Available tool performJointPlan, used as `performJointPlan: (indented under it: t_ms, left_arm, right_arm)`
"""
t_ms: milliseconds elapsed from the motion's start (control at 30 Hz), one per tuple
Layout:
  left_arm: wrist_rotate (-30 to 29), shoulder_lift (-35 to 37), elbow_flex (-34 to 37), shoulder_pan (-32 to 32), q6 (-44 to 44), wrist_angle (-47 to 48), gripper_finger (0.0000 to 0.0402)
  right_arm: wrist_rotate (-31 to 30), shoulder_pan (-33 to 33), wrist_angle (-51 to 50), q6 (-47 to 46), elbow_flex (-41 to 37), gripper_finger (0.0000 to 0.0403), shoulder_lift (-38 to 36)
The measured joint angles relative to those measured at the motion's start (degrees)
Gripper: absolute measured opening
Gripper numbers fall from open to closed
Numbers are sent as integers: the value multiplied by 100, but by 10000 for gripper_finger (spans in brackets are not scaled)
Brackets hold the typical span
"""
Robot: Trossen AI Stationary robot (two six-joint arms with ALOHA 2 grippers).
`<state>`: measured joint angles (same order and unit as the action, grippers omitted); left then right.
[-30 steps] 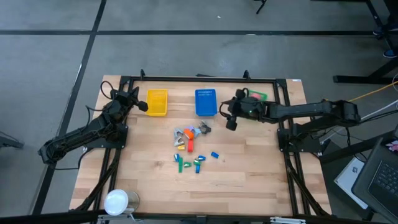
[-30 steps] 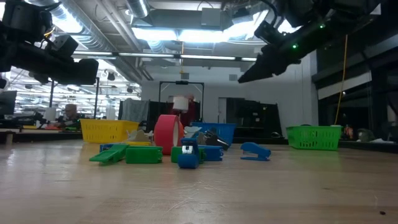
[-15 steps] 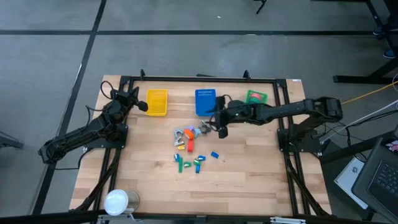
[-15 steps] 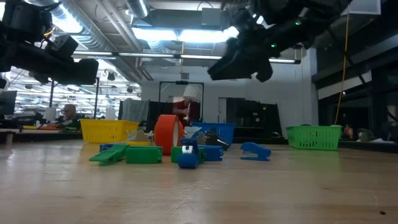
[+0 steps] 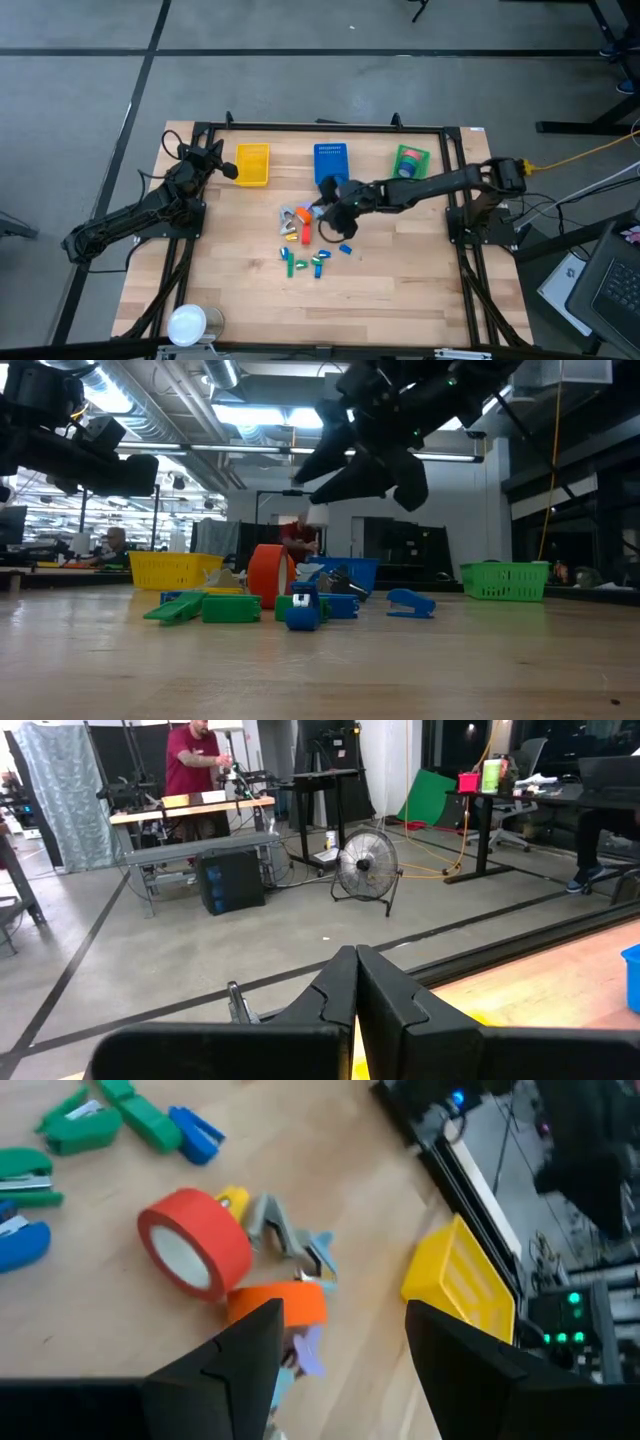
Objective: Pick and place Stapler, Stapler remover, tape
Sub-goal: Put the red tape into the green basket
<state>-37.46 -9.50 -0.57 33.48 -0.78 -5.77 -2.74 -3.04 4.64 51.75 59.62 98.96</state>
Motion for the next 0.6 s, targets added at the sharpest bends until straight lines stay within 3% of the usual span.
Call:
performJointPlan:
  t_ms: [600]
  left_arm:
    - [0, -2, 0, -1, 0, 1, 1]
  right_arm:
    - [-1, -404, -59, 275, 271, 216, 868]
